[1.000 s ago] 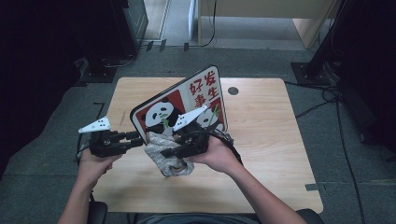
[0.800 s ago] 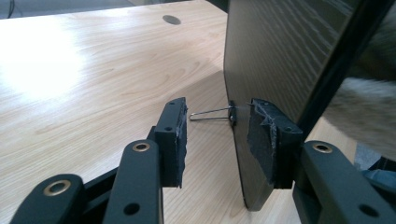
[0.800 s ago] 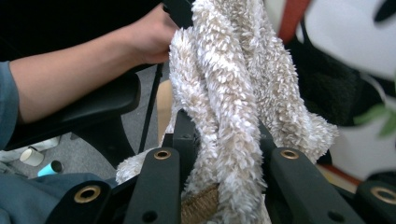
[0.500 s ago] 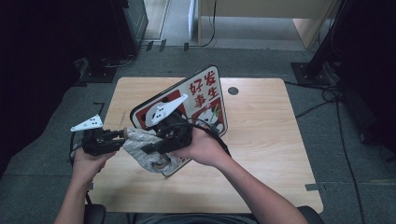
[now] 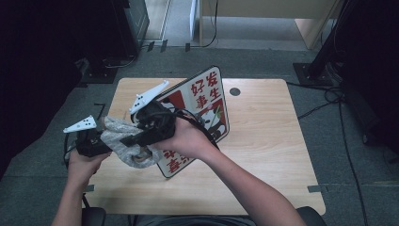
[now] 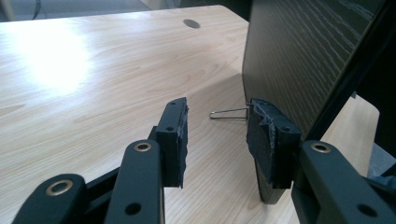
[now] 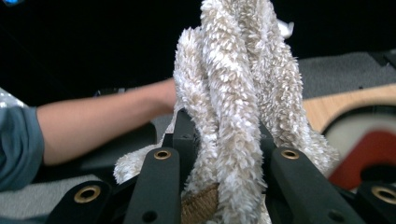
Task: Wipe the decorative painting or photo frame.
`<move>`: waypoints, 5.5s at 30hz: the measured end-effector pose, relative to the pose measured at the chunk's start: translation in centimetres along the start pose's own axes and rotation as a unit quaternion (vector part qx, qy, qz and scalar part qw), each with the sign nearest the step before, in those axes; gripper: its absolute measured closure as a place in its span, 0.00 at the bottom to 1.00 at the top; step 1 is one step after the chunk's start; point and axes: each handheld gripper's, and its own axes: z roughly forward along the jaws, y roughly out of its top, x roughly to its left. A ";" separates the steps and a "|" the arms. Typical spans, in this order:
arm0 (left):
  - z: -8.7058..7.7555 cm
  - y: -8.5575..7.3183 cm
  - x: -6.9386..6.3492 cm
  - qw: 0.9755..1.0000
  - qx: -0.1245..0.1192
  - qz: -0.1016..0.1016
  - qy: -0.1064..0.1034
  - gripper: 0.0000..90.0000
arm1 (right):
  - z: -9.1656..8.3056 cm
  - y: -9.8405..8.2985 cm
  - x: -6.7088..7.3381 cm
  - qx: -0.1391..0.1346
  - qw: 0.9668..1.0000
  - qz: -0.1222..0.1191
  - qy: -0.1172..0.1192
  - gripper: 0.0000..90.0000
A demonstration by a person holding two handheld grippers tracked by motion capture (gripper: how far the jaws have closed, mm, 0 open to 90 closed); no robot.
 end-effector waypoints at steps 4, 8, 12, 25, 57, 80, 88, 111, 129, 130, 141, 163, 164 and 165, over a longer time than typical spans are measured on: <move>-0.2 -0.2 0.1 1.000 0.006 0.002 0.002 0.66 | 0.2 1.5 0.1 -0.025 1.000 -0.011 -0.001 0.81; 0.0 -0.3 -0.1 1.000 0.011 0.003 0.003 0.66 | 0.8 2.0 -0.8 -0.024 1.000 -0.004 -0.010 0.81; -0.1 -0.4 0.0 1.000 0.010 0.003 0.002 0.65 | 0.9 1.6 -1.9 -0.021 1.000 0.008 -0.018 0.81; -0.1 -0.6 -0.1 1.000 0.007 0.000 -0.002 0.64 | 0.9 0.0 -2.9 -0.021 0.999 0.031 -0.015 0.80; 0.0 -0.7 -0.1 1.000 0.012 0.002 0.002 0.61 | 2.7 -4.8 -2.9 0.004 0.999 0.032 -0.015 0.81; 0.1 -0.8 -0.2 1.000 0.013 0.003 -0.002 0.60 | 3.0 -7.5 -2.8 0.006 0.999 0.033 -0.014 0.81; 0.2 -0.7 -0.2 1.000 0.014 0.005 -0.004 0.60 | 3.3 -8.4 -2.9 0.012 0.999 0.041 -0.012 0.81; 0.2 -0.7 -0.4 1.000 0.016 0.007 -0.006 0.59 | 4.7 -11.1 -3.1 0.028 0.998 0.048 -0.008 0.81; 0.3 -0.2 -1.5 1.000 0.020 0.016 -0.015 0.59 | 5.6 -14.3 -3.7 0.023 0.998 0.053 -0.004 0.81; 0.3 -0.2 -1.6 1.000 0.020 0.017 -0.015 0.59 | 5.7 -14.5 -3.7 0.025 0.998 0.054 -0.004 0.81; 0.4 0.4 -3.0 0.999 0.022 0.023 -0.035 0.58 | 6.4 -16.5 -4.3 0.031 0.997 0.067 0.000 0.81; 0.6 1.4 -5.1 0.997 0.023 0.035 -0.057 0.55 | 7.7 -18.9 -4.7 0.049 0.996 0.079 0.002 0.81; 0.6 1.4 -5.1 0.997 0.022 0.035 -0.059 0.55 | 7.7 -18.9 -4.6 0.049 0.996 0.078 0.002 0.81; 0.7 1.5 -5.2 0.997 0.021 0.036 -0.059 0.54 | 7.7 -18.9 -4.6 0.049 0.996 0.079 0.001 0.81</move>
